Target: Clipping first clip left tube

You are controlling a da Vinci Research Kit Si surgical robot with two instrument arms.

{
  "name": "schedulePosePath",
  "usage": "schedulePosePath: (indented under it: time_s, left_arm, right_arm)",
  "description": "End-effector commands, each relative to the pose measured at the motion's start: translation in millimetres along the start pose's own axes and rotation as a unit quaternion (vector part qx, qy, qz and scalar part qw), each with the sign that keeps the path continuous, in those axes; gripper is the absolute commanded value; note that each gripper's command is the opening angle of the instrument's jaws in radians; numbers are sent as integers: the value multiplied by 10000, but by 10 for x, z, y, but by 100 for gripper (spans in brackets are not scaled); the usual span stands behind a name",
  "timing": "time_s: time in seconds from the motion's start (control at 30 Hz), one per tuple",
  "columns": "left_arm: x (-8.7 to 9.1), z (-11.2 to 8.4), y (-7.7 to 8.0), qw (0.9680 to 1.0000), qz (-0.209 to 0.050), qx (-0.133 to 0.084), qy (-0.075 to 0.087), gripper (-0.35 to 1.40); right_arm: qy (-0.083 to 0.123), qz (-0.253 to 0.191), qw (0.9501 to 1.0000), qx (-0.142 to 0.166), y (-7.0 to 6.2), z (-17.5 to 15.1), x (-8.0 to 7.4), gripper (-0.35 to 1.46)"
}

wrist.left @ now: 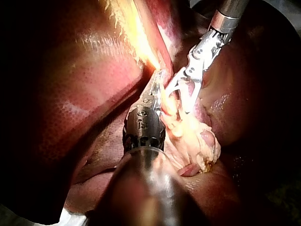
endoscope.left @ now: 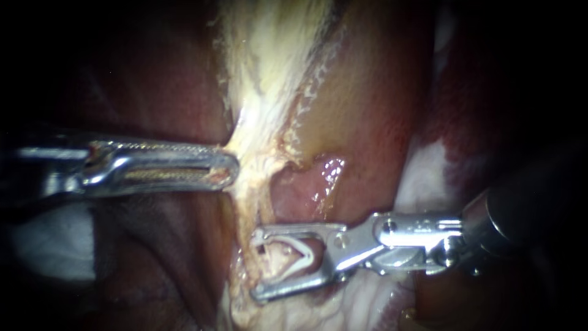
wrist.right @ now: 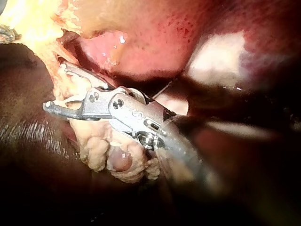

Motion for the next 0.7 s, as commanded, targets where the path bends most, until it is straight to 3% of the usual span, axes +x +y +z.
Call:
schedulePosePath:
  time_s: [0.03,0.7]
  left_arm:
    - [0,-1,-1,10000,-2,-6,-1,-35]
    - [-5,-7,-19,10000,-28,-18,-1,-35]
  right_arm:
    - [-15,-1,10000,-2,1,1,-1,60]
    - [-41,-15,10000,52,6,10,-5,60]
